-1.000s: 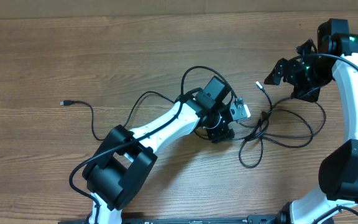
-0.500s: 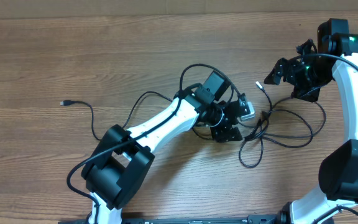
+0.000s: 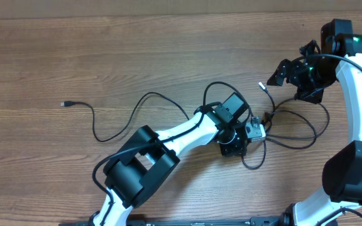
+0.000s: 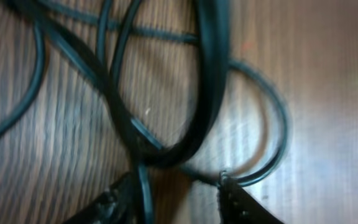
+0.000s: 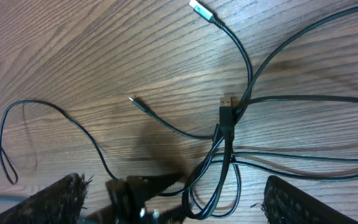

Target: Untangle cables

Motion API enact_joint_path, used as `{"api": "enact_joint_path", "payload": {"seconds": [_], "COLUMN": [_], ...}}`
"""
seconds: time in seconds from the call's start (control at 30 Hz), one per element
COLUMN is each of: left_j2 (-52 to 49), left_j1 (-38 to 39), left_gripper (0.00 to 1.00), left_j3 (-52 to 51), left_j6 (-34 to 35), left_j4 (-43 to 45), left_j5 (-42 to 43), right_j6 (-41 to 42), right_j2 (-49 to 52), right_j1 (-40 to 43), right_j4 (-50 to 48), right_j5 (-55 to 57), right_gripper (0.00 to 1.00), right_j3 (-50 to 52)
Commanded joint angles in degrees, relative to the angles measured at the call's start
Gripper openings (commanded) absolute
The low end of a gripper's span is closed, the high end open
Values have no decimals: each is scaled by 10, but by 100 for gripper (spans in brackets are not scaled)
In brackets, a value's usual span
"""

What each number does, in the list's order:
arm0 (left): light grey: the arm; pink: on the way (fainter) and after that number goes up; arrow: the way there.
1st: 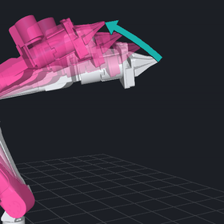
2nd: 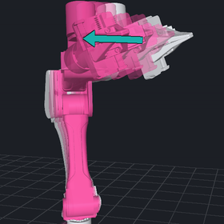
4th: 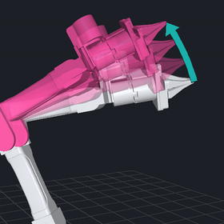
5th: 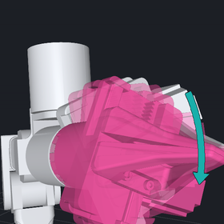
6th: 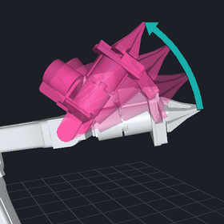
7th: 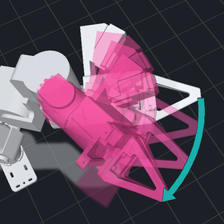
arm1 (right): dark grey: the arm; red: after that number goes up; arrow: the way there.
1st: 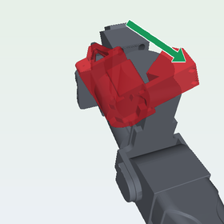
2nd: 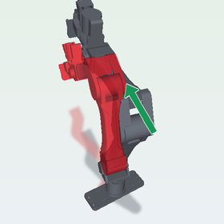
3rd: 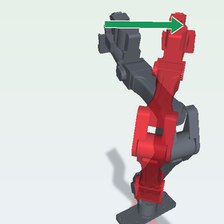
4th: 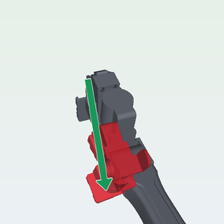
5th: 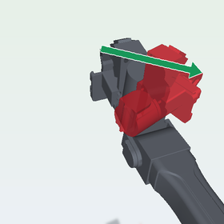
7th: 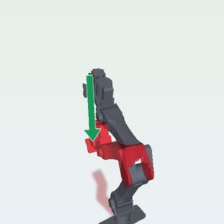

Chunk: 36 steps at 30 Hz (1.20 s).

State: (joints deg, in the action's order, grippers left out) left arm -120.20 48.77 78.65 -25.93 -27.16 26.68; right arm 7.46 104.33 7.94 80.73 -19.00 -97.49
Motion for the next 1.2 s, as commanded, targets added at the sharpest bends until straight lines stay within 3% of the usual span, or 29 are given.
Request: {"api": "enact_joint_path", "payload": {"seconds": [0.0,0.07,0.13,0.17,0.33,0.53,0.63,0.83,1.0,1.17], "left_j2": [-2,0,3,6,33,72,94,129,151,209], "left_j1": [-7,-13,-19,-21,-38,-64,-77,-96,-114,-174], "left_gripper": [38,27,6,4,4,4,4,4,4,4], "left_j3": [-3,1,14,22,96,234,278,290,293,333], "left_j6": [24,43,68,75,120,228,315,420,426,427], "left_j4": [9,9,-3,-13,-108,-248,-266,-257,-252,-299], "left_j5": [-71,-104,-127,-132,-132,-145,-175,-229,-261,-359], "right_j6": [-5,-5,-5,-5,-5,-5,-5,-3,15,15], "right_j2": [-2,-2,-2,-2,-2,-2,-2,-2,-2,-2], "right_j1": [3,3,3,3,3,1,-11,-34,-48,-56], "right_j4": [0,0,0,0,0,18,42,40,10,-7], "right_j5": [6,6,6,6,5,-47,-81,-99,-111,-108], "right_gripper": [90,90,90,90,90,89,89,89,88,88], "right_j3": [-12,-12,-12,-12,-12,-12,-12,-12,-12,-12]}}
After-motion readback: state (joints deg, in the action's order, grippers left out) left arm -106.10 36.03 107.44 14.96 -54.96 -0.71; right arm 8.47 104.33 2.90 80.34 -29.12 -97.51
